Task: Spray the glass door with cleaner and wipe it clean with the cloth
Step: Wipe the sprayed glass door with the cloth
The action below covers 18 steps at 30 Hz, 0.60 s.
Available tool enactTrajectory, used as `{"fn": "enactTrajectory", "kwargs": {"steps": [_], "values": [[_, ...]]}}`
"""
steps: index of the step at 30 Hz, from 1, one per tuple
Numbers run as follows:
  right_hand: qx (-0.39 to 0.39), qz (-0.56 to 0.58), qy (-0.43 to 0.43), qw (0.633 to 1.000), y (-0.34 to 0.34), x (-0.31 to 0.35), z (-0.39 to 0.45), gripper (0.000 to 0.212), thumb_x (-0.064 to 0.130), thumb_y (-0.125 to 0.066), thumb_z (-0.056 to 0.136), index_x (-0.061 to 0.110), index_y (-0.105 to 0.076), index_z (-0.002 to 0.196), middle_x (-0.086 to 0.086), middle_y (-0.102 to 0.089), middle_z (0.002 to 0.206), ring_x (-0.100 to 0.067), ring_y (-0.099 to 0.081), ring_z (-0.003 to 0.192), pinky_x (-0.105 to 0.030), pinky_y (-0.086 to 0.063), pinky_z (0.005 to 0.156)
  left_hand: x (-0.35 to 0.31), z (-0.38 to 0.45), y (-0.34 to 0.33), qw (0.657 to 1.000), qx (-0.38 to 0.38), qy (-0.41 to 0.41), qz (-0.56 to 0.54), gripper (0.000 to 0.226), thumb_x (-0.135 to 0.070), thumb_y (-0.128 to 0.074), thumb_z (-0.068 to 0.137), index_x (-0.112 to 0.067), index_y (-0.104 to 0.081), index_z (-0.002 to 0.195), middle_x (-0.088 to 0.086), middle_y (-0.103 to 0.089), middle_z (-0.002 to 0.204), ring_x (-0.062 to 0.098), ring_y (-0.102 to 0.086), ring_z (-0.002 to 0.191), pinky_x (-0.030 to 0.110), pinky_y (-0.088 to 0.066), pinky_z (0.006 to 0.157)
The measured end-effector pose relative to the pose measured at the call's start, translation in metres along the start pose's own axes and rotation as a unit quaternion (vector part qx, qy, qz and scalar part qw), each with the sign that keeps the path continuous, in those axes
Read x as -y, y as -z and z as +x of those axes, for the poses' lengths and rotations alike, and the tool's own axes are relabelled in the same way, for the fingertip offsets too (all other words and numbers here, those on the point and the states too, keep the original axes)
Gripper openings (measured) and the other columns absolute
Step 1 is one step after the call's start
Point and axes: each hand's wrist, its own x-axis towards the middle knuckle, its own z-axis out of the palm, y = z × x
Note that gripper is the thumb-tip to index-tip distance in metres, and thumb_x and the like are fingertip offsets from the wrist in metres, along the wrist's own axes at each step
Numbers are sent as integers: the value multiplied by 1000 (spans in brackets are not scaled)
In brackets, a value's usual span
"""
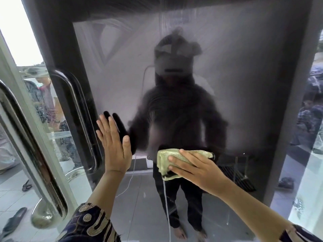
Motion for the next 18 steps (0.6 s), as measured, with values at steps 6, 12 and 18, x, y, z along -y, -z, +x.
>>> {"fn": "enactTrajectory", "kwargs": {"steps": [6, 12, 18], "values": [[-53, 14, -185, 981, 9, -9, -1, 34, 4, -37, 97, 18, -45, 127, -11, -47, 131, -29, -45, 119, -37, -44, 89, 1, -8, 2, 1000, -1, -6, 29, 69, -45, -10, 96, 10, -12, 138, 21, 0, 143, 30, 4, 135, 34, 16, 110], [-96, 50, -270, 957, -2, 24, 25, 37, -1, -34, 96, 17, -46, 125, -9, -46, 131, -29, -47, 116, -41, -50, 84, 13, -42, -12, 998, 7, -12, 55, 67, -43, -10, 97, 11, -15, 136, 26, -4, 141, 38, -1, 132, 38, 15, 109], [-82, 43, -162, 982, -21, 48, 17, 36, 5, -41, 95, 22, -46, 127, -3, -44, 134, -25, -45, 117, -34, -37, 89, 19, -67, -25, 999, -7, -12, 52, 63, -44, -10, 97, 4, -10, 137, 29, -2, 139, 35, 8, 136, 37, 16, 109]]}}
